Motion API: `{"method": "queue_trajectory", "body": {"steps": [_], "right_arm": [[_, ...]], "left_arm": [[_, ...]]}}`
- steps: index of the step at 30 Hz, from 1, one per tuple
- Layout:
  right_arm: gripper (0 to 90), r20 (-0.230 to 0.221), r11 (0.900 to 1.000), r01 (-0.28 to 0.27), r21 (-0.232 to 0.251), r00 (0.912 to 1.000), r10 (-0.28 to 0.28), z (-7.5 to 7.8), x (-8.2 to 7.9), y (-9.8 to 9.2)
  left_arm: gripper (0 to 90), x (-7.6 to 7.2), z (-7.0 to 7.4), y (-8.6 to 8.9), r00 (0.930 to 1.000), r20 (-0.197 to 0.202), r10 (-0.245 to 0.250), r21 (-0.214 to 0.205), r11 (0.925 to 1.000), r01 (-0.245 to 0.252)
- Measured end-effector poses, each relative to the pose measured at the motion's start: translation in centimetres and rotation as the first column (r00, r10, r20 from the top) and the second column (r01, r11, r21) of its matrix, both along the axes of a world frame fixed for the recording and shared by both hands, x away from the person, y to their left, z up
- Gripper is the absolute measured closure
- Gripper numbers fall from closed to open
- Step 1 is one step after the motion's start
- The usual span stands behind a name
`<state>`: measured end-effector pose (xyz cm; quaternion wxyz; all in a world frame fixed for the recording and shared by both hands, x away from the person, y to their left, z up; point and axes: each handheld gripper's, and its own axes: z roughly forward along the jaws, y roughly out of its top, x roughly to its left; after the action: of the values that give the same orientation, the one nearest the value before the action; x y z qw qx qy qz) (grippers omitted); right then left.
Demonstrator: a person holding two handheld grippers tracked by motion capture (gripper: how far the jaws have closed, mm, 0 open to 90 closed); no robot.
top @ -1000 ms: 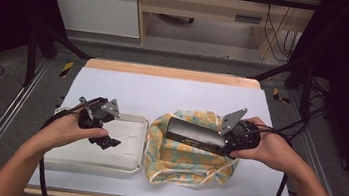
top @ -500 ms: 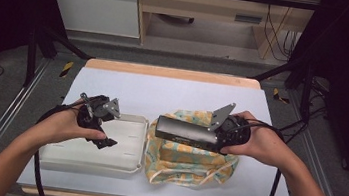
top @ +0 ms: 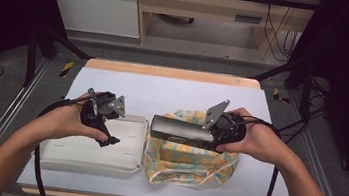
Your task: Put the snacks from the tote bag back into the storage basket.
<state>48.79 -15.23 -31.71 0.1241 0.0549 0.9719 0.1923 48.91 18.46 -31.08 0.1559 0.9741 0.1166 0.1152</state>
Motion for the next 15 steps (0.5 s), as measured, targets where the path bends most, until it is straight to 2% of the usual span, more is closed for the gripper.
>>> {"method": "queue_trajectory", "body": {"steps": [5,9,12,13,15], "right_arm": [[43.5,0.003,1.0,-0.009,0.004,1.0,0.009,0.1,0.1,0.9],[43.5,0.008,0.9998,-0.017,0.0,0.9998,0.017,0.1,0.3,1.6],[43.5,0.016,0.9999,-0.013,0.004,0.9998,0.013,0.1,0.4,2.2],[43.5,0.017,0.9999,-0.011,0.006,0.9998,0.011,0.1,0.4,2.2],[43.5,0.015,0.9999,-0.01,0.008,0.9998,0.01,0.1,0.4,2.4]], "left_arm": [[8.0,0.0,0.7,-0.9,0.9998,0.004,-0.019,-0.001,0.9998,0.019],[8.0,-0.2,1.0,-1.8,0.999,-0.005,-0.046,0.034,0.9984,0.046],[8.1,-0.3,1.1,-2.2,0.9982,0.0,-0.06,0.03,0.9977,0.06],[8.0,-0.2,1.1,-2.5,0.9971,0.002,-0.076,0.043,0.9962,0.076],[8.0,-0.3,1.1,-2.7,0.9972,-0.001,-0.074,0.045,0.9962,0.074]]}}
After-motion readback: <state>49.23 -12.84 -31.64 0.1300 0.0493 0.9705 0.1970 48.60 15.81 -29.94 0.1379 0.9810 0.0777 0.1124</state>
